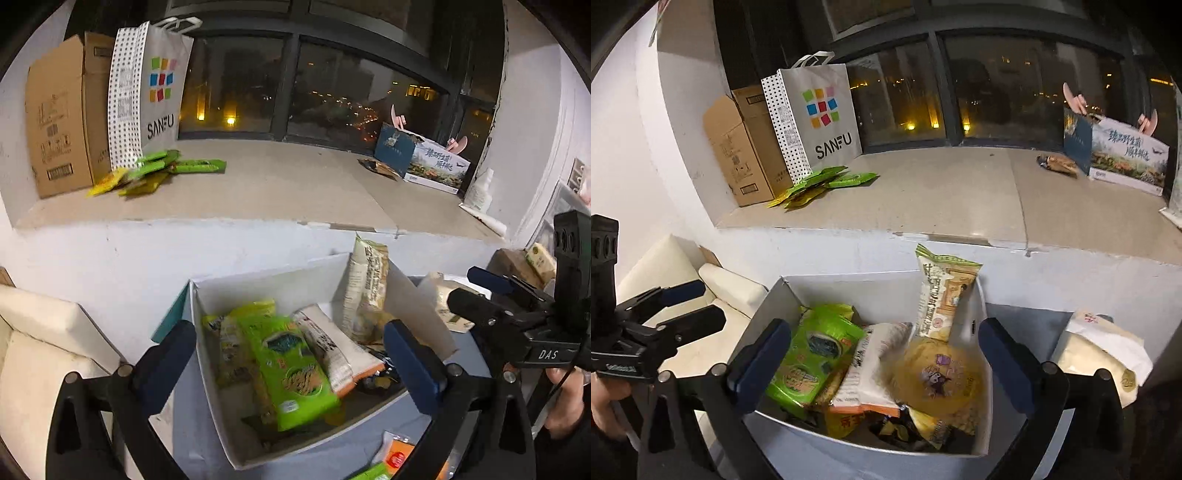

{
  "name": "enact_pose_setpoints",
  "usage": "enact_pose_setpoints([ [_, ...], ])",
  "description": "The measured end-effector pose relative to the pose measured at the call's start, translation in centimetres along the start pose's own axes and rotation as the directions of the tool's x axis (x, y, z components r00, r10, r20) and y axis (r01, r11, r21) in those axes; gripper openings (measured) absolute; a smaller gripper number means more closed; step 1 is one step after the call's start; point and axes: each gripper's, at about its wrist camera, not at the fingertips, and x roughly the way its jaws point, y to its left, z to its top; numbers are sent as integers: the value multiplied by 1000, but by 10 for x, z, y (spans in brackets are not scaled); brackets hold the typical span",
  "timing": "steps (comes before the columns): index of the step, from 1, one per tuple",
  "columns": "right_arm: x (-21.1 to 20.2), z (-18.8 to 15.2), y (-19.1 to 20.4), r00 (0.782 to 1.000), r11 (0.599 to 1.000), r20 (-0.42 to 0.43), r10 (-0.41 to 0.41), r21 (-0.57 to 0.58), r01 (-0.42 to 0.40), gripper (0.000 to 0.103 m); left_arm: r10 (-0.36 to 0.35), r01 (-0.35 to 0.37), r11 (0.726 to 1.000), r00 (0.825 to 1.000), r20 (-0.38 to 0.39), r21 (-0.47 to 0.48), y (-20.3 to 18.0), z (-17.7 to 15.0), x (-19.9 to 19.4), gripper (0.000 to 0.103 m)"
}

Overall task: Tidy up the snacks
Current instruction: 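Carry the pastry bag and seaweed bag into the white box and release, then move both open tools back toward the last two snacks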

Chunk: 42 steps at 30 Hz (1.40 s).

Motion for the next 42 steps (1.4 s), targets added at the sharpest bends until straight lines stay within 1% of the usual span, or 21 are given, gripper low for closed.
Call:
enact_pose_setpoints([
  [4, -18, -5, -1, 999, 1000, 32, -7, 0, 7, 103, 8, -8, 1000, 1000, 18, 12, -4, -5, -13, 103],
  [6, -33, -11, -3, 998, 1000, 56, 2, 13, -2, 103, 5, -5, 1000, 1000, 25, 19, -4, -8, -22, 103],
  [9, -56, -21, -3, 996, 999, 84, 32, 12, -33, 103, -3, 1, 999, 999, 54, 34, -7, -22, -44, 103],
  [11, -77, -32, -2, 993, 999, 107, 49, -5, -48, 103, -9, 5, 999, 996, 89, 50, -11, -39, -64, 103],
  [12, -85, -37, -1, 992, 998, 115, 58, -11, -57, 103, -8, 3, 999, 996, 93, 54, -13, -48, -71, 103],
  [15, -113, -63, 1, 987, 996, 137, 81, -41, -76, 103, -33, 28, 998, 996, 86, 53, -16, -73, -87, 103],
  [18, -135, -95, 3, 987, 994, 137, 88, -80, -77, 103, -41, 38, 999, 996, 85, 34, -17, -103, -103, 103],
  [21, -150, -133, 4, 990, 992, 121, 71, -108, -58, 103, -46, 44, 999, 996, 75, 24, -20, -137, -116, 103],
  [23, -154, -156, 4, 994, 992, 90, 59, -120, -48, 103, -62, 60, 998, 996, 68, 29, -25, -154, -122, 103],
  [25, -153, -176, 5, 997, 990, 48, 54, -135, -47, 103, -85, 84, 996, 995, 46, 11, -28, -175, -126, 103],
  [26, -149, -188, 5, 999, 988, 15, 37, -150, -35, 103, -88, 88, 996, 995, 35, 5, -29, -184, -128, 103],
  [28, -141, -201, 5, 1000, 984, -25, 13, -177, -17, 103, -80, 80, 997, 997, 19, -2, -30, -196, -127, 103],
  [30, -127, -214, 5, 997, 977, -77, -17, -214, 0, 103, -71, 71, 997, 997, -4, -13, -30, -207, -124, 103],
  [32, -108, -223, 7, 991, 965, -129, -27, -261, -8, 103, -84, 83, 996, 996, -33, -24, -32, -216, -119, 103],
  [35, -70, -234, 9, 974, 949, -220, -56, -315, -17, 103, -86, 84, 996, 994, -71, -36, -34, -224, -108, 103],
  [37, -46, -238, 13, 960, 941, -275, -53, -336, -45, 103, -91, 87, 995, 990, -105, -39, -36, -230, -99, 103],
  [39, -29, -241, 17, 948, 930, -315, -50, -360, -70, 103, -92, 89, 996, 987, -131, -33, -38, -234, -92, 103],
  [42, -6, -244, 17, 932, 922, -355, -75, -380, -70, 103, -99, 95, 995, 982, -161, -33, -42, -239, -82, 103],
])
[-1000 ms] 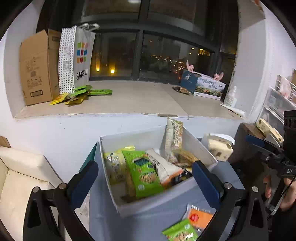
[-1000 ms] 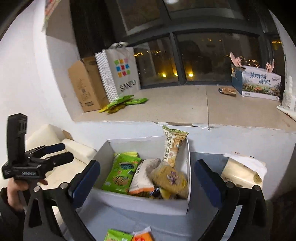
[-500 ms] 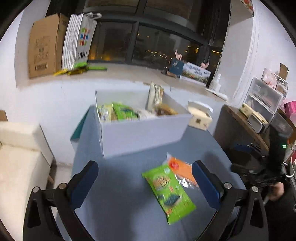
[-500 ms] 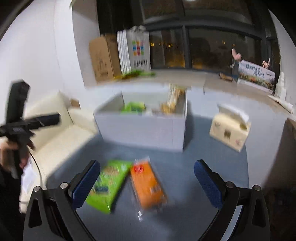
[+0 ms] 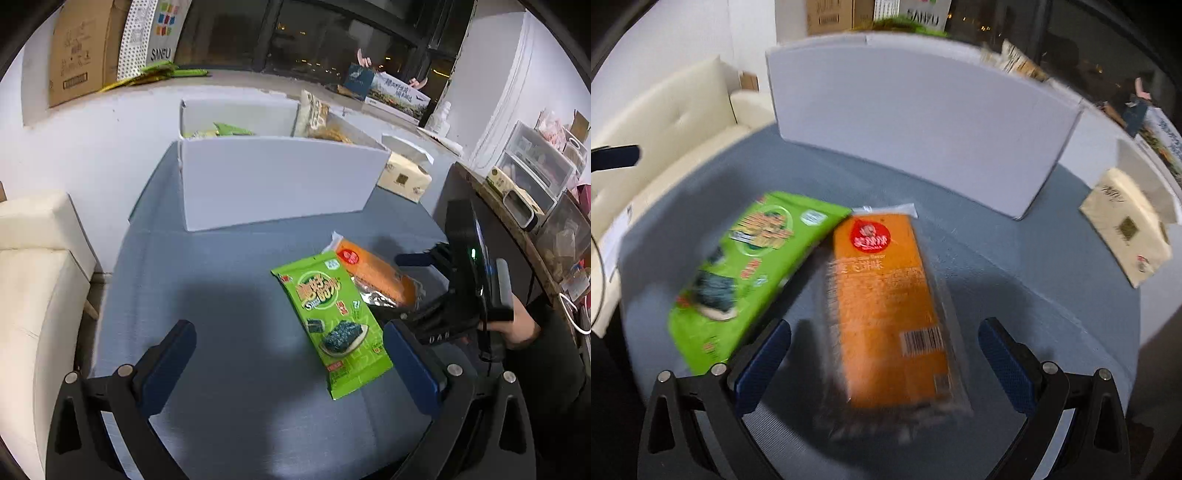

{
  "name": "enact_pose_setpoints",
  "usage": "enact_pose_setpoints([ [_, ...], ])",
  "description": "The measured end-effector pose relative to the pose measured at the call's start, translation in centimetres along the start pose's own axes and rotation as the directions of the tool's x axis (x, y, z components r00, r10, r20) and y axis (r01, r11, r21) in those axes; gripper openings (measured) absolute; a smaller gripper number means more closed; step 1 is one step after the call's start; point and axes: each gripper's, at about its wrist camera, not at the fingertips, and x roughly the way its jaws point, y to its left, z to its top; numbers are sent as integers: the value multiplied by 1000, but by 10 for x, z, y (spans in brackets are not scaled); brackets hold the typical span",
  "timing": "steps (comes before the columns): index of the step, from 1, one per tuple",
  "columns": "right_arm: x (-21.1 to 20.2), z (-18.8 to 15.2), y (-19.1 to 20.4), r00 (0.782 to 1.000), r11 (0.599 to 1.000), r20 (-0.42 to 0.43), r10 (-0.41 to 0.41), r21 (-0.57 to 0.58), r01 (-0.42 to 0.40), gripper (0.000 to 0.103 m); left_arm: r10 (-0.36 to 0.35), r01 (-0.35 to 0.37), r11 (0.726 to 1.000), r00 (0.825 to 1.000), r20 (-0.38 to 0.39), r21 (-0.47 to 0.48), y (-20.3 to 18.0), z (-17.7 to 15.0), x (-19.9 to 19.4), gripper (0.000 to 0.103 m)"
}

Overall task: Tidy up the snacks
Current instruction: 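Move both open tools back toward the last two snacks, then grasp the orange bag with the right tool while the left tool grasps the other green seaweed bag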

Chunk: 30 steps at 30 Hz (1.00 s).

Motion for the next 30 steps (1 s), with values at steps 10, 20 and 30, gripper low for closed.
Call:
enact_pose_setpoints([
  [10, -19, -12, -28, 999, 989, 38, 6, 145, -11, 58, -20, 23, 999, 995, -97, 29, -26, -2, 38, 103],
  [20, -90, -57, -49, 985, 942, 139, -104, 330, 53, 58, 70, -41, 989, 976, -205, 140, -74, 6, 106, 103],
  [30, -131, -80, -57, 964, 891, 224, -145, 454, 29, 58, 120, -68, 962, 976, -184, 263, -87, -2, 115, 63],
])
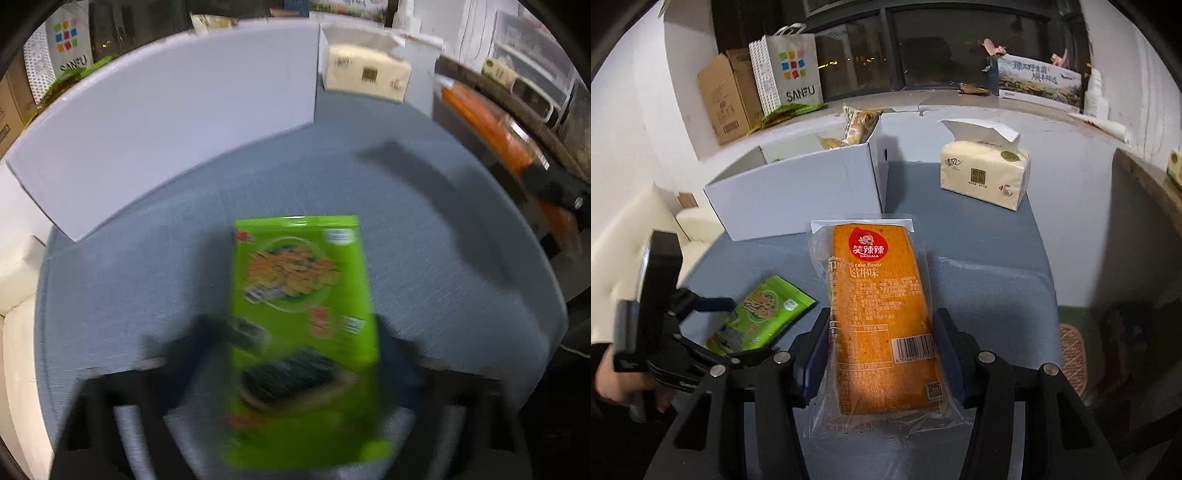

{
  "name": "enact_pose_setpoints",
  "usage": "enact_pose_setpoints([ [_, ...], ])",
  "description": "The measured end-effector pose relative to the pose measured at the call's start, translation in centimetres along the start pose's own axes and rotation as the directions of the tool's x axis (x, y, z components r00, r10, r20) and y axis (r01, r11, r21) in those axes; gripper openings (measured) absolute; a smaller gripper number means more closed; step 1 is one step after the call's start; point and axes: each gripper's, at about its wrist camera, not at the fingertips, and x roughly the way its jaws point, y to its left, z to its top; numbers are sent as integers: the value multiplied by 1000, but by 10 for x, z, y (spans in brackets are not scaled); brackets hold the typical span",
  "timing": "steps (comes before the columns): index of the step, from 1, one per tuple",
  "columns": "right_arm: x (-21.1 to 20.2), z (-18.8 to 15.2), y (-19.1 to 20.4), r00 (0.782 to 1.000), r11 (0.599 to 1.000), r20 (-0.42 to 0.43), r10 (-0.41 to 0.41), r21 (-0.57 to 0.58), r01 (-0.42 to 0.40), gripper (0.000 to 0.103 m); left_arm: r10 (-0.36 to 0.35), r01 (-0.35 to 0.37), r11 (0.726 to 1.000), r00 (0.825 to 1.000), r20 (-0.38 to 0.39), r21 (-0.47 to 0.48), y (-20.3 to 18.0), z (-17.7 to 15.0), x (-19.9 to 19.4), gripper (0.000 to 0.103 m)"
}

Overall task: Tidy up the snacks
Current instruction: 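Grasp the orange bag with the right tool while the left tool grasps the other green seaweed bag, then drop the orange bag and seaweed bag into the white box by opening both tools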

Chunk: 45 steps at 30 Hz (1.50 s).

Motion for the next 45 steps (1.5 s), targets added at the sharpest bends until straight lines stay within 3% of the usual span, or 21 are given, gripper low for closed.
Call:
enact_pose_setpoints([
  [2, -2, -2, 3, 1000, 1000, 15, 15, 4, -15, 58, -75, 76, 996, 997, 29, -42, 12, -1, -13, 62],
  [5, 0, -1, 12, 996, 997, 41, 75, 20, -76, 58, -84, 94, 993, 987, 135, -69, 34, -2, -45, 62],
  [9, -5, 13, 22, 991, 994, 87, 100, 27, -102, 58, -89, 140, 978, 948, 305, -151, 75, 13, -102, 62],
  [13, -3, 55, 28, 975, 979, 149, 166, 89, -181, 58, -32, 154, 960, 891, 453, -235, 123, 52, -150, 62],
  [18, 21, 133, 53, 956, 968, 198, 218, 79, -237, 58, 13, 191, 921, 856, 516, -340, 179, 125, -157, 62],
  [21, 54, 181, 65, 954, 959, 176, 244, 104, -265, 58, 6, 228, 889, 861, 508, -398, 205, 166, -137, 63],
  [23, 86, 213, 72, 966, 964, 132, 221, 118, -237, 58, 42, 189, 883, 879, 474, -429, 222, 188, -121, 63],
  [25, 107, 233, 75, 970, 967, 117, 212, 115, -226, 58, 31, 196, 875, 890, 455, -443, 231, 200, -105, 67],
  [28, 140, 257, 80, 981, 974, 74, 181, 123, -189, 61, 18, 189, 870, 910, 414, -455, 243, 213, -78, 91],
  [29, 151, 263, 79, 983, 974, 49, 176, 138, -181, 67, 5, 198, 869, 913, 409, -454, 242, 212, -70, 103],
  [30, 160, 268, 78, 980, 968, 26, 195, 155, -197, 71, -4, 207, 867, 912, 409, -453, 244, 209, -67, 103],
  [32, 171, 274, 76, 964, 947, 13, 264, 185, -262, 99, 2, 200, 871, 912, 410, -449, 244, 197, -64, 103],
  [33, 168, 273, 75, 963, 946, 52, 265, 181, -270, 103, 13, 189, 876, 910, 414, -444, 244, 191, -65, 103],
  [34, 162, 271, 75, 964, 953, 103, 245, 160, -259, 103, 21, 179, 880, 910, 414, -439, 242, 186, -66, 103],
  [36, 158, 268, 78, 976, 972, 110, 188, 118, -201, 103, 41, 153, 895, 906, 420, -419, 239, 181, -70, 103],
  [38, 154, 265, 82, 981, 982, 121, 153, 93, -165, 103, 89, 82, 923, 906, 415, -376, 229, 177, -81, 103],
  [39, 151, 264, 85, 981, 982, 118, 157, 82, -167, 103, 132, 29, 936, 896, 424, -351, 221, 174, -90, 103],
  [42, 138, 256, 98, 988, 994, 116, 105, 9, -106, 103, 241, -112, 955, 832, 500, -276, 194, 161, -123, 103],
  [44, 124, 248, 108, 989, 998, 146, 29, -62, -21, 103, 263, -148, 958, 793, 549, -245, 179, 151, -148, 103],
  [45, 114, 243, 113, 985, 995, 173, -13, -98, 31, 103, 260, -149, 960, 786, 561, -236, 175, 147, -156, 103],
])
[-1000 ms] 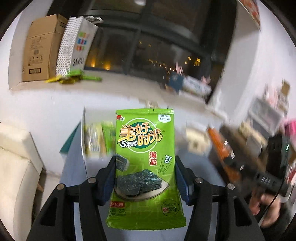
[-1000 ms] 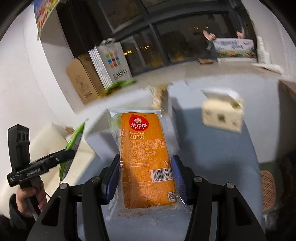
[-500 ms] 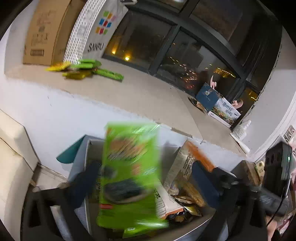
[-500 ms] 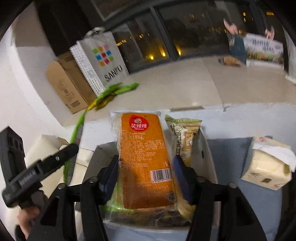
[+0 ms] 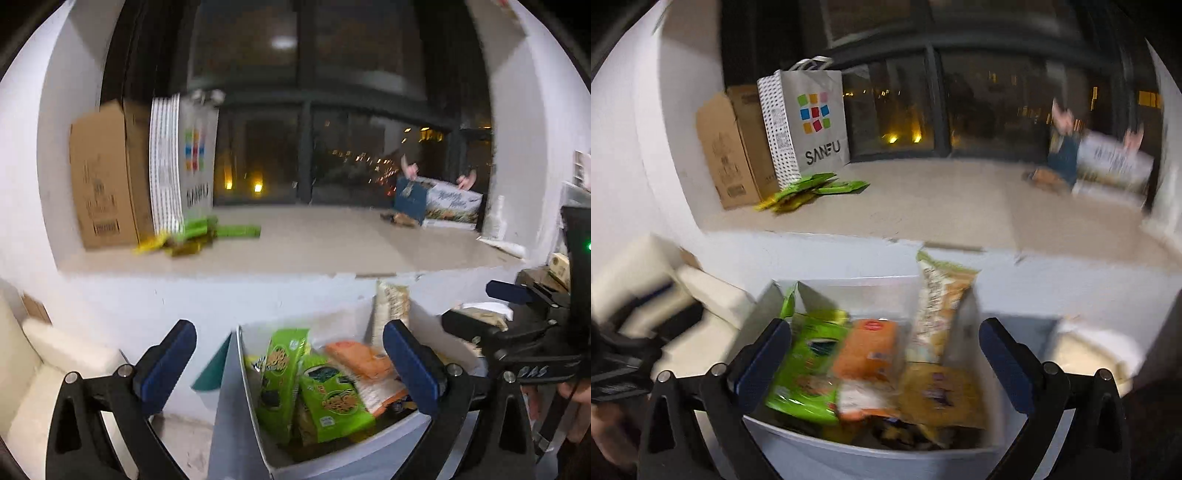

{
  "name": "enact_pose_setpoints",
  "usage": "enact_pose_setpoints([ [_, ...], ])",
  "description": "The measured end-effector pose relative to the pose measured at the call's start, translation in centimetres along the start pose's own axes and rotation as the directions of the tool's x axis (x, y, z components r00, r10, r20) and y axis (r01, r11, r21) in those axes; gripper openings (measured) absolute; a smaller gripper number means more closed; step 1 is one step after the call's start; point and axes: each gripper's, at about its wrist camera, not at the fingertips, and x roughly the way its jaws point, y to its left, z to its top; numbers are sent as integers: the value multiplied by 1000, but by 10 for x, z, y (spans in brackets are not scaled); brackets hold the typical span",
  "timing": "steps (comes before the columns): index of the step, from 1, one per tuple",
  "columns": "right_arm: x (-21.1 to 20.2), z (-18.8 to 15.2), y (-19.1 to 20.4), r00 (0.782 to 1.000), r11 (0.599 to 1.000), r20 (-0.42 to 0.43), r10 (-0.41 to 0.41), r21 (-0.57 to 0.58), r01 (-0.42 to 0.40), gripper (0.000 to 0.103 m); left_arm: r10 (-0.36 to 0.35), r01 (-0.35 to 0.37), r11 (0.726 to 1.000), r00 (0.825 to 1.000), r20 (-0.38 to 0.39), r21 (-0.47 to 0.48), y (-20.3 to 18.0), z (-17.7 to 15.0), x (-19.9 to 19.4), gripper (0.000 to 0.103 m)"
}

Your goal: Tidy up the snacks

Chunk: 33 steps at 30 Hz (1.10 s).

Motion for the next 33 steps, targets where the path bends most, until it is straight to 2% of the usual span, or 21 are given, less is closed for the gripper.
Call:
enact_pose_setpoints([
  [3, -32, -8, 12, 997, 996, 68, -41, -74, 46, 103, 15, -14, 999, 1000, 23, -49, 1, 1, -39, 103],
  [6, -71, -26, 20, 990, 990, 133, -53, -123, 69, 103, -37, 44, 996, 995, 91, -76, 2, -9, -85, 103],
  [10, -125, -52, 23, 978, 989, 190, -80, -108, 102, 103, -35, 44, 997, 989, 146, -65, -9, -29, -136, 103],
  [15, -178, -77, 21, 986, 997, 159, 39, -65, -29, 103, -165, 168, 985, 983, 78, -34, -30, -52, -173, 103],
  [19, -222, -111, 13, 981, 999, 190, 37, -4, -37, 103, -239, 240, 971, 971, 18, -27, -49, -72, -194, 103],
  [22, -243, -136, 7, 984, 998, 176, 25, 53, -34, 103, -239, 239, 971, 971, -6, 4, -65, -81, -205, 103],
  [24, -256, -147, 6, 986, 999, 166, 7, 49, -15, 103, -236, 236, 971, 972, 3, 26, -73, -84, -212, 103],
  [28, -280, -155, 2, 978, 998, 207, -19, 63, 6, 103, -251, 250, 968, 968, 12, 26, -83, -82, -221, 103],
  [33, -285, -152, -1, 975, 997, 219, -33, 80, 15, 103, -254, 254, 967, 967, -6, 7, -80, -82, -215, 103],
])
